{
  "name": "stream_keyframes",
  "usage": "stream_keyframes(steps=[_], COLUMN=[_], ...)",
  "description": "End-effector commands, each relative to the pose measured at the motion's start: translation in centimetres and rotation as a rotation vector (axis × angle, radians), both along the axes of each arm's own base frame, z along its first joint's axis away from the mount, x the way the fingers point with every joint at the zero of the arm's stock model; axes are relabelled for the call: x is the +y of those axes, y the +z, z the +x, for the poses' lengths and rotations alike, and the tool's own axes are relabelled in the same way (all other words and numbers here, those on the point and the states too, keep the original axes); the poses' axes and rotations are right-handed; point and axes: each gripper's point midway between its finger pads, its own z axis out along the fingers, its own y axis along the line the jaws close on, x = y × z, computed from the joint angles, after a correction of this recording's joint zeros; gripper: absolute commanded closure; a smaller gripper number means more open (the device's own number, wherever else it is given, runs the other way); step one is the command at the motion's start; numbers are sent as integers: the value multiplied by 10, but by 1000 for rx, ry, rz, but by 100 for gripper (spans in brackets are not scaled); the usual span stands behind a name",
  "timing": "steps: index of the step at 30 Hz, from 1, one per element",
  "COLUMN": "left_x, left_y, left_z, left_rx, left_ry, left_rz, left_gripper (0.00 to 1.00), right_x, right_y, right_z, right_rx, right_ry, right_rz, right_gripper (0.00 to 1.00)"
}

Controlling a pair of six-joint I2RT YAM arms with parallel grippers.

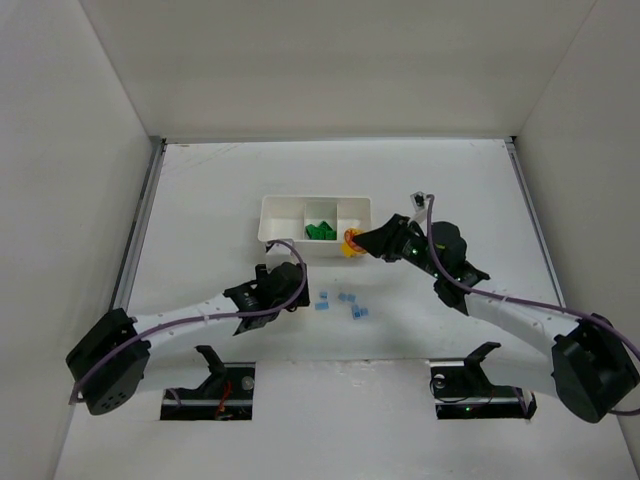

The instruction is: Sort the legos into containers by color

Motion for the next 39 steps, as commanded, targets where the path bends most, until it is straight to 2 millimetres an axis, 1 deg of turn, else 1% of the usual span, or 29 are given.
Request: stream_keyframes(steps=[1, 6, 10, 12, 13, 15, 16, 17, 20, 22, 24, 25, 26, 27, 29, 31, 33, 36, 39], left_x=[2, 12, 22, 23, 22, 18, 17, 14, 6, 2, 4, -2, -3, -6, -17, -29, -36, -36, -33], left_y=[-6, -23, -30, -30, -26, -15, -8, 2, 42, 64, 75, 92, 94, 102, 118, 134, 148, 162, 171], left_z=[0, -2, -1, -1, 0, 2, 4, 6, 11, 12, 13, 11, 11, 11, 13, 16, 20, 25, 27], left_rx=[29, 56, 38, 31, 22, -10, -27, -49, -128, -176, -190, -204, -206, -213, -235, -267, -309, -365, -402], left_ry=[44, 74, 103, 109, 109, 104, 104, 102, 92, 82, 89, 91, 92, 103, 124, 125, 129, 152, 169], left_rz=[-23, 30, 70, 67, 53, 21, 4, -28, -139, -207, -245, -337, -350, -402, -531, -663, -779, -915, -1015], left_gripper=[74, 65, 53, 44, 39, 34, 33, 32, 27, 25, 25, 34, 35, 38, 39, 37, 35, 35, 35], right_x=[6, 8, 9, 10, 10, 10, 11, 11, 12, 14, 16, 19, 19, 21, 28, 38, 50, 61, 65], right_y=[22, 21, 21, 21, 21, 19, 19, 19, 18, 16, 18, 25, 26, 30, 37, 46, 52, 56, 51], right_z=[6, 5, 5, 4, 4, 4, 4, 4, 4, 4, 4, 5, 5, 5, 5, 4, 0, -1, 1], right_rx=[-66, -65, -62, -62, -61, -59, -59, -58, -53, -48, -49, -56, -57, -59, -55, -33, -21, 7, 55], right_ry=[-6, -4, -1, 2, 2, 4, 4, 3, 5, 6, 7, -2, -4, -9, -8, -8, 6, 18, 15], right_rz=[13, 12, 13, 13, 12, 10, 10, 11, 13, 13, 19, 38, 41, 54, 89, 150, 202, 259, 306], right_gripper=[73, 73, 73, 73, 73, 73, 73, 73, 73, 73, 73, 73, 73, 73, 74, 73, 73, 73, 73])
